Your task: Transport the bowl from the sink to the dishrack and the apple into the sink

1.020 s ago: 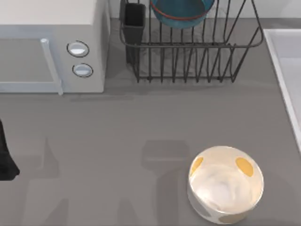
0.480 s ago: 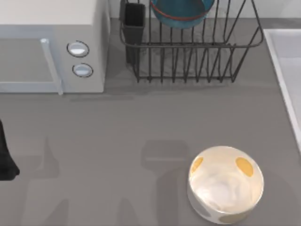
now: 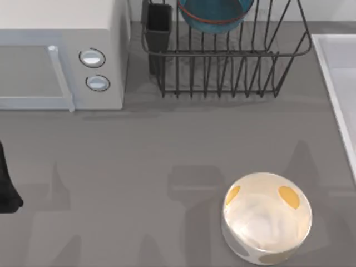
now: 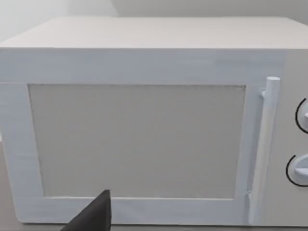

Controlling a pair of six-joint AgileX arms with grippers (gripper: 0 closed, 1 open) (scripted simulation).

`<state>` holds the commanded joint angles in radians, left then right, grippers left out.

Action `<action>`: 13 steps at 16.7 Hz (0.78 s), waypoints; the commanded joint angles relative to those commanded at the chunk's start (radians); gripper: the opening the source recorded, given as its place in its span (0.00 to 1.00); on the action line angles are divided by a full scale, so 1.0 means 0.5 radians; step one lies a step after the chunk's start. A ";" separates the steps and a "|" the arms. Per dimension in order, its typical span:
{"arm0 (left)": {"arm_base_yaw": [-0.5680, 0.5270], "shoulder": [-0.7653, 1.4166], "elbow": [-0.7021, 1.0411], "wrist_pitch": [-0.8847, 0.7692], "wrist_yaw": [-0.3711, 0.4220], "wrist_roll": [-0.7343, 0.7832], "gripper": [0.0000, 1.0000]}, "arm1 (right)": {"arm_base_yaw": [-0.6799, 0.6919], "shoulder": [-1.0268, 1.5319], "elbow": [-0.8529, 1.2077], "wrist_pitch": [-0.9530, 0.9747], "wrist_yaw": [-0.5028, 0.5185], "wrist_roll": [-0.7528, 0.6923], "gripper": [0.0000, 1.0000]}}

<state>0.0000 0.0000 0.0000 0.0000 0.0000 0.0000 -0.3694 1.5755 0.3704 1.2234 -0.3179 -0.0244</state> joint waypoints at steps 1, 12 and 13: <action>0.000 0.000 0.000 0.000 0.000 0.000 1.00 | 0.044 -0.167 -0.050 -0.118 0.035 -0.010 1.00; 0.000 0.000 0.000 0.000 0.000 0.000 1.00 | 0.534 -2.542 -0.325 -1.743 0.326 0.043 1.00; 0.000 0.000 0.000 0.000 0.000 0.000 1.00 | 0.587 -2.686 -0.372 -1.896 0.362 0.056 1.00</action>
<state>0.0000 0.0000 0.0000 0.0000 0.0000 0.0000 -0.0759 0.2325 0.1841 0.2755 -0.1372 0.0035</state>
